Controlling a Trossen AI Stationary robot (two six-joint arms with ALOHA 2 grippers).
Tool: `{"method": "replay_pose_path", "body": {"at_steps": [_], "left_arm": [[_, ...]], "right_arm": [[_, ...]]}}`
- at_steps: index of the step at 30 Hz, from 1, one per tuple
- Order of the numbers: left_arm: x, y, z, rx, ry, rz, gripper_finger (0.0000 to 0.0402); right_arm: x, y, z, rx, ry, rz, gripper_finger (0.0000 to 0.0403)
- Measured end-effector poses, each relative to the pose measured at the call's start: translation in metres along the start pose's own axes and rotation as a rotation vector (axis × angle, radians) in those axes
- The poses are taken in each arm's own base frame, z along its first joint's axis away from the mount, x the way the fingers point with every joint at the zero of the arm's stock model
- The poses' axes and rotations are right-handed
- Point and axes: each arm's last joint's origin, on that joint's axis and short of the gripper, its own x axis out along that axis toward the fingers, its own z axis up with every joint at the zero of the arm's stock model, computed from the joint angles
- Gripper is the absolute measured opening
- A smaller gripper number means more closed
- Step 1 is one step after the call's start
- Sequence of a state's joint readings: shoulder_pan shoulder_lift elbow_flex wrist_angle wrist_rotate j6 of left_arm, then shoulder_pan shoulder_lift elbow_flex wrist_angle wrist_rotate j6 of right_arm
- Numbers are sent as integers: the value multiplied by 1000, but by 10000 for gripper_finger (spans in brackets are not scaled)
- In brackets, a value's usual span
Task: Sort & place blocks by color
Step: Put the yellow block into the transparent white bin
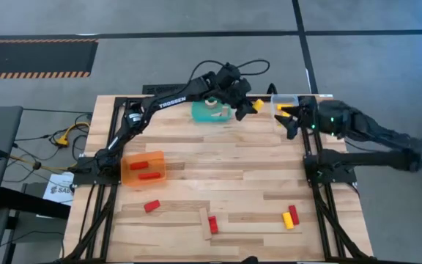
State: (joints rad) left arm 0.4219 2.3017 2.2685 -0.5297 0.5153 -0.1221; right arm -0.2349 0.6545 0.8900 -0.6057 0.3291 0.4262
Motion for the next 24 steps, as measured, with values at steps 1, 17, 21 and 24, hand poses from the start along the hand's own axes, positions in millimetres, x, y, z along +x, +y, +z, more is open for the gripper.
{"method": "replay_pose_path", "body": {"at_steps": [1,17,21,24], "left_arm": [[2,-2,1,-4,-11,10,97],[20,-47,11,27,-148,-34,97],[25,-57,9,52,-145,-37,97],[28,-65,9,81,-162,-52,97]], "right_arm": [[1,-6,1,-21,0,7,269],[28,-63,-17,-91,-172,383,269],[31,-64,-18,-87,-160,387,269],[35,-62,-17,-86,-155,410,269]]}}
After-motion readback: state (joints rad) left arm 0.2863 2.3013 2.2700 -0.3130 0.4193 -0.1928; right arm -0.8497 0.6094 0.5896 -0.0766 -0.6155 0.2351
